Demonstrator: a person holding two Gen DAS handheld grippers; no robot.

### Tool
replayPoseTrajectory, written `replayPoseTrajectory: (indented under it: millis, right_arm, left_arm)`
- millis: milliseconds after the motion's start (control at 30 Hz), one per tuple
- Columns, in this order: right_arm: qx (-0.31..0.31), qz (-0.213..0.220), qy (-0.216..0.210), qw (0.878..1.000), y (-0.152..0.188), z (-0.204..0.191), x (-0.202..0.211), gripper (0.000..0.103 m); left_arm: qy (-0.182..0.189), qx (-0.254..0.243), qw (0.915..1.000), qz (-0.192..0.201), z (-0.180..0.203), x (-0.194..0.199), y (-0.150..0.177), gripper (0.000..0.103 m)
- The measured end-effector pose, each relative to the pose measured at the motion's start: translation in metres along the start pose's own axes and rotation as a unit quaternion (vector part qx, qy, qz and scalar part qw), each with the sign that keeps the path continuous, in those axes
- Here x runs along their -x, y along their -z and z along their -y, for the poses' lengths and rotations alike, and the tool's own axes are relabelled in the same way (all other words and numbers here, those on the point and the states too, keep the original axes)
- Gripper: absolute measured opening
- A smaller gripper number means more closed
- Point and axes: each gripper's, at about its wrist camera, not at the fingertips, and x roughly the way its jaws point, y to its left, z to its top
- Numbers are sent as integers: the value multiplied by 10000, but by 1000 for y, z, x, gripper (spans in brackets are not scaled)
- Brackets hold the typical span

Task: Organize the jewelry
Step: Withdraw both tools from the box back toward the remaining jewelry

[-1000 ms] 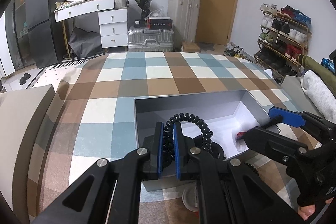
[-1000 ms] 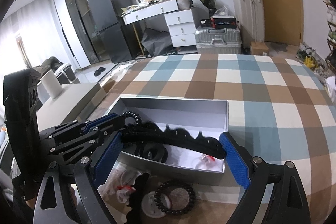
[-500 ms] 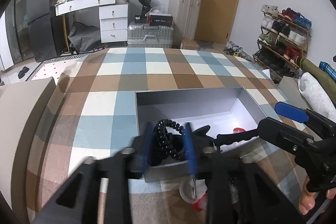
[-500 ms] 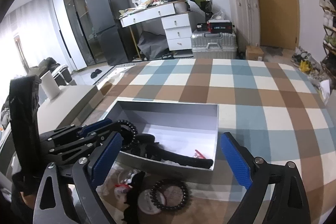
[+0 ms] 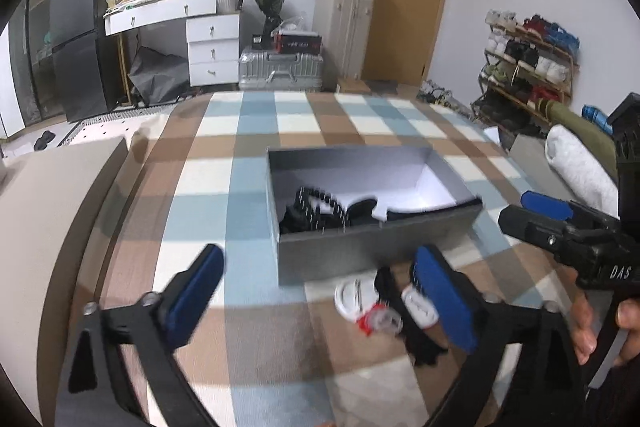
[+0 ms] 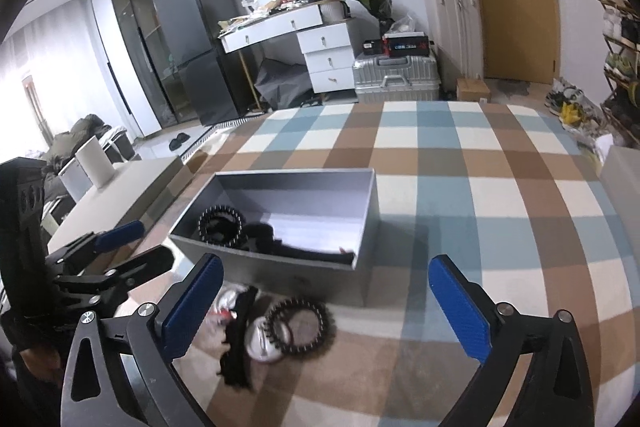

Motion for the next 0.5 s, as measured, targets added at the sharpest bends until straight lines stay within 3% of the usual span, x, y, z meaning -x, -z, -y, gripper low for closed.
replayPoseTrajectory:
  millis: [500]
  right_arm:
    - [117,-462,-106,9988,26,-5,-4,103]
  left_arm:
    - [-184,166,9994,-223,-12,0,29,101]
